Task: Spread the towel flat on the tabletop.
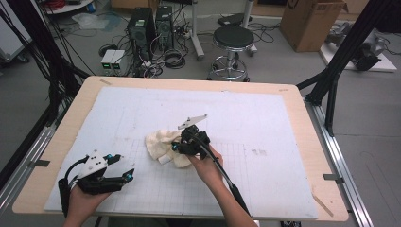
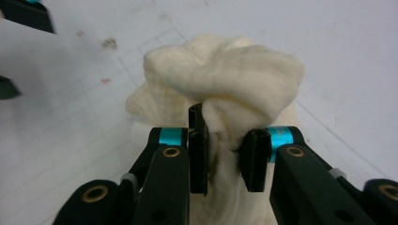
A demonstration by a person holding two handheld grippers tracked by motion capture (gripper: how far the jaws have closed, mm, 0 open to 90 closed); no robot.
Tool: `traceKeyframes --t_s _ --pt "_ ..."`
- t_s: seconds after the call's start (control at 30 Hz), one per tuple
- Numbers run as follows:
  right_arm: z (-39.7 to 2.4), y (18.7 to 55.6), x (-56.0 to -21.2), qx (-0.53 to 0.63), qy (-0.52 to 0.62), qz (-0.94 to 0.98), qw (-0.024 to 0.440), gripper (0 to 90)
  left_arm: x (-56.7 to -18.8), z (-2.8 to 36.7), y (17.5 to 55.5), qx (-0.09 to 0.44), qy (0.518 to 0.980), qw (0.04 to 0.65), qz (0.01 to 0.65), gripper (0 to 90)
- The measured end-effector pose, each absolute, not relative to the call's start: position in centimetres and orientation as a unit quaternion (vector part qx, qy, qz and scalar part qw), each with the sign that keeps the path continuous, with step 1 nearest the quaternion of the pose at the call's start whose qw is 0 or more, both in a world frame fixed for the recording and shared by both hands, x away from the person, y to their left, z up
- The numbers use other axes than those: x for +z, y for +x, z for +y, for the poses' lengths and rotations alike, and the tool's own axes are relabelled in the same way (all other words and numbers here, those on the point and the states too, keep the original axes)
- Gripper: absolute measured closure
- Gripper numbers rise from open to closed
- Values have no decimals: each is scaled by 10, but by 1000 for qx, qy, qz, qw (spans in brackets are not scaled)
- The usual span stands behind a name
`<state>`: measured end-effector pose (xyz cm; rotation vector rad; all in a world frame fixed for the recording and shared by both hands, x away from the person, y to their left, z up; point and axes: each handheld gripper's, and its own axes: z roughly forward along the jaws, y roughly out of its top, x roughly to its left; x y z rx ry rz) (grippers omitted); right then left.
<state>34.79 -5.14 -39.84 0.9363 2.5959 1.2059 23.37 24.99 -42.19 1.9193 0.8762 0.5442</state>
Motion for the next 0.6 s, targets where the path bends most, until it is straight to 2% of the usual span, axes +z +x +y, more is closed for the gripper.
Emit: traceKeyframes --t_s 0.07,0.1,0.13,0.2,0.27,0.3,0.33,0.4,0.6 --pt "-52 350 -406 394 315 861 68 723 -422 248 234 219 784 462 352 301" --pt "-53 350 -407 395 317 860 68 666 -422 246 233 216 784 464 351 320" --pt "-53 350 -407 395 317 860 68 666 -422 245 233 214 786 464 348 320" --pt "-54 348 -405 393 317 860 80 601 -422 242 234 209 790 463 343 355" --pt "-58 347 -402 405 316 854 80 515 -421 239 234 202 792 468 336 391" --pt "-63 344 -397 419 311 850 79 448 -420 236 234 199 793 470 333 446" --pt "-63 344 -397 419 311 850 79 448 -420 233 234 195 793 474 329 446" --pt "-74 337 -390 435 304 843 87 394 -419 226 236 186 797 477 320 511" --pt "-96 323 -385 455 289 836 106 379 -421 200 244 173 824 459 284 574"
